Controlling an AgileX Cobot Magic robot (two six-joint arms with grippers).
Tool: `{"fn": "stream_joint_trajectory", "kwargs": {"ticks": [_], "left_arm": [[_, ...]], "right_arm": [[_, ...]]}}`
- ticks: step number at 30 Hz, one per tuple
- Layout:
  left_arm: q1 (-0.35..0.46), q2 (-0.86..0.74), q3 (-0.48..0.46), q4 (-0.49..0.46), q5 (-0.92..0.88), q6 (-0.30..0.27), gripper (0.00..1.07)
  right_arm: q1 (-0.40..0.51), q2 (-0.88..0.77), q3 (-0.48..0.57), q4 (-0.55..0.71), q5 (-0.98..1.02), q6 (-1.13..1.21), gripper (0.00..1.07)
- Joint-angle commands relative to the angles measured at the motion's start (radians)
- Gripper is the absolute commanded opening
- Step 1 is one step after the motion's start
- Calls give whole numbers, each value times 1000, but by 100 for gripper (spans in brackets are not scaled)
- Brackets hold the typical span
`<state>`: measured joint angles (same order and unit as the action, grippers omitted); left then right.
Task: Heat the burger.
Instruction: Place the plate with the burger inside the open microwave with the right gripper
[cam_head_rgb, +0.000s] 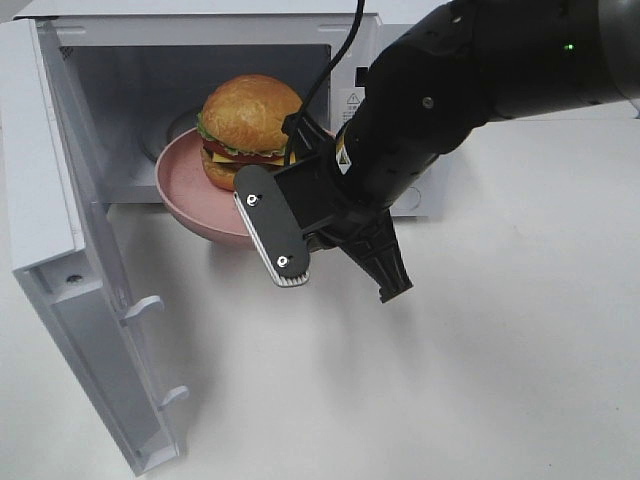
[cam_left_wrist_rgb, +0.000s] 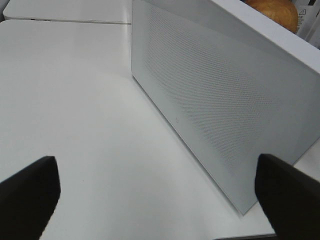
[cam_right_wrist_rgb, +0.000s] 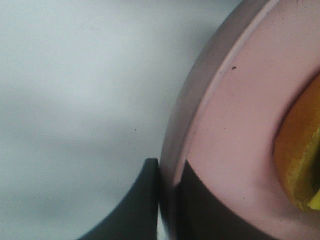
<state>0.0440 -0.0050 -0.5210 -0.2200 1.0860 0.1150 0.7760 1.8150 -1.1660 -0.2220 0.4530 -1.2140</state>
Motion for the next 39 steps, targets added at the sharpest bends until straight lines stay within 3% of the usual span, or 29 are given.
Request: {"fn": "stream_joint_trajectory", "kwargs": {"ticks": [1,39], "left_arm": [[4,-19,4,-1,-13,-5,98],[4,-19,4,-1,-13,-5,98]], "right_arm": [[1,14,-50,-39,-51,38,0],[1,299,-443,-83,9,183,0]]}}
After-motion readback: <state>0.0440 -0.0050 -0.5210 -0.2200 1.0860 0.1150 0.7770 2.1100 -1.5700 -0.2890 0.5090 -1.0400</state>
